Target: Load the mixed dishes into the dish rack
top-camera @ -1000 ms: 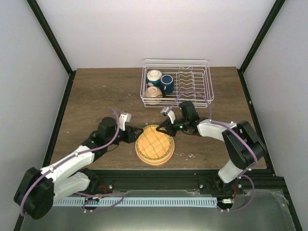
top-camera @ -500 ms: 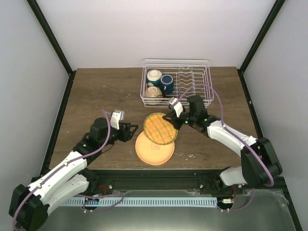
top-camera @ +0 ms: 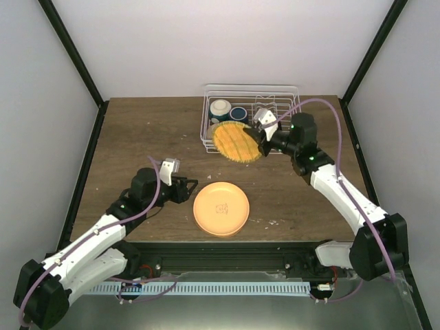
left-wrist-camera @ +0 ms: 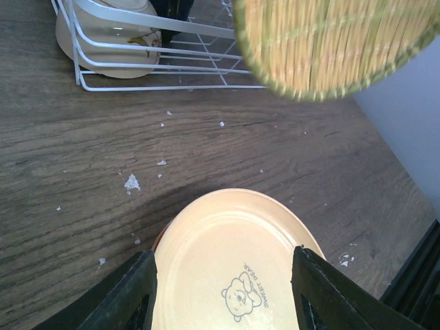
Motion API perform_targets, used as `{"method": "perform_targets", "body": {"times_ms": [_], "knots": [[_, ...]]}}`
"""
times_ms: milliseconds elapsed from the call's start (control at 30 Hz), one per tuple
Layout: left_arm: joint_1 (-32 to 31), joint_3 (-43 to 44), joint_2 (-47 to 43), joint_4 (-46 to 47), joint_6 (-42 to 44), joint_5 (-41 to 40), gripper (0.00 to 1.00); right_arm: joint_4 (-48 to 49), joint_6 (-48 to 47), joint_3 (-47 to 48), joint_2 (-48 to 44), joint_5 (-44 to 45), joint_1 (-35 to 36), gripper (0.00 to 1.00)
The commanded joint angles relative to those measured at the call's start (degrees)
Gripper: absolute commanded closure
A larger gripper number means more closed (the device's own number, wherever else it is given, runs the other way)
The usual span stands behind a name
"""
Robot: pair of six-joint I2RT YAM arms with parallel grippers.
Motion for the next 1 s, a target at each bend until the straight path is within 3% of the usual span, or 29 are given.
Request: {"method": "perform_targets", "body": {"times_ms": [0, 500, 633, 967], "knots": [[-0.1, -0.2, 0.4, 1.6, 1.2, 0.8, 0.44, 4.1, -8.9, 7.1, -0.4, -0.4, -3.6, 0.99], [-0.1, -1.9, 6.2, 7.1, -0.4, 5.6, 0.44, 6.9, -23.8, 24.0, 17.1, -15.2, -20.4, 0.99], [0.0, -2.6, 6.7, 8.4, -0.2, 6.0, 0.44, 7.7, -30.9, 27.0, 22.5, -20.8, -22.1, 0.99], [0.0, -2.6, 5.3, 7.7, 1.3, 4.8, 0.44, -3.2, -44.5, 38.5, 33.5, -23.6, -22.5, 0.99]]}}
